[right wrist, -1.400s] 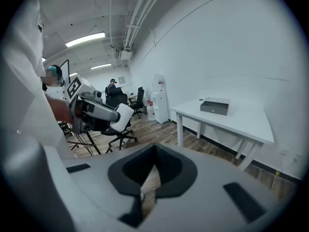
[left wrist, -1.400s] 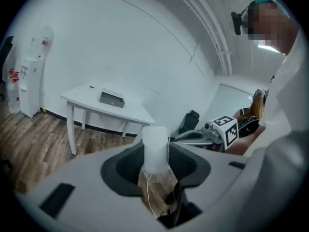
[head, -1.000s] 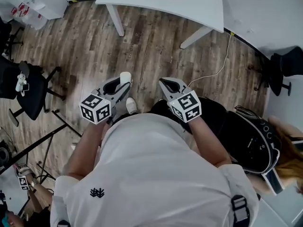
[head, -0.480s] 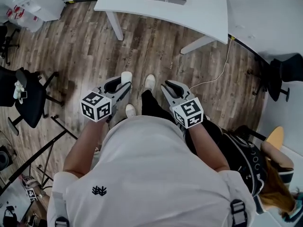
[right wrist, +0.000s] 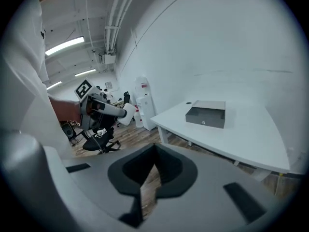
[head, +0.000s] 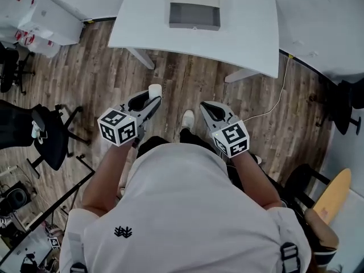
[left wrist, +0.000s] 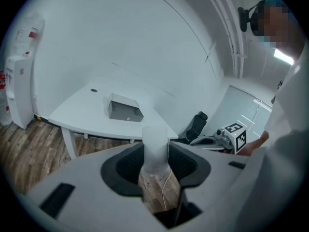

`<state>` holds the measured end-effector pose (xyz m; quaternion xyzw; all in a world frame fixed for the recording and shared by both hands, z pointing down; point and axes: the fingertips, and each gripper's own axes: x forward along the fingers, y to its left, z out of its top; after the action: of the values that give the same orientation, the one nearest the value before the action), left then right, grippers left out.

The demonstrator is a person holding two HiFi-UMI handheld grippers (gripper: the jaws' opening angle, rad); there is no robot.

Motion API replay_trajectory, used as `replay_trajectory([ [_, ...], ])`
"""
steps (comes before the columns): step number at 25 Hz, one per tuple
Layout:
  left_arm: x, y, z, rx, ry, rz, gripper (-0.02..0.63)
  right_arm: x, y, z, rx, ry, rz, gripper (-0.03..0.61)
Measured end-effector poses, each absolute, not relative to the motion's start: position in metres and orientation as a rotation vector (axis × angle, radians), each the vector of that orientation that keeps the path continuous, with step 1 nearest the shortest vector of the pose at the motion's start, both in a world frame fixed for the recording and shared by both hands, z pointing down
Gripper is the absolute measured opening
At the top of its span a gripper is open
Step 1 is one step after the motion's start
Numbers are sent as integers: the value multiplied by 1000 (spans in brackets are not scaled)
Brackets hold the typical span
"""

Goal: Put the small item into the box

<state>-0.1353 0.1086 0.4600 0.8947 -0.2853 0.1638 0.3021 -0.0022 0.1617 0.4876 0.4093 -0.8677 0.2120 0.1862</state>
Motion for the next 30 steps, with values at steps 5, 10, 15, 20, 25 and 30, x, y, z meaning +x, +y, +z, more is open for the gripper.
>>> replay_trajectory([
  [5,-113,58,455,2369,-757,413,160,10,132,495,1130,-2434,602,7],
  [10,-107,3,458,2365,-723,414,160,9,98,495,1182,-2410,620,8],
  [15,-98,-51,461,2375,-650,417,160,5,63,486,1273,-2360,623,8],
  [20,-84,-95,468,2382,-579,440,160,5,36,477,1397,-2297,676,8],
  [25,-69,-135,482,2371,-532,461,160,-1,12,478,1488,-2266,738,8],
  [30,-47,-161,503,2319,-565,494,160,15,-6,480,1425,-2277,714,8],
])
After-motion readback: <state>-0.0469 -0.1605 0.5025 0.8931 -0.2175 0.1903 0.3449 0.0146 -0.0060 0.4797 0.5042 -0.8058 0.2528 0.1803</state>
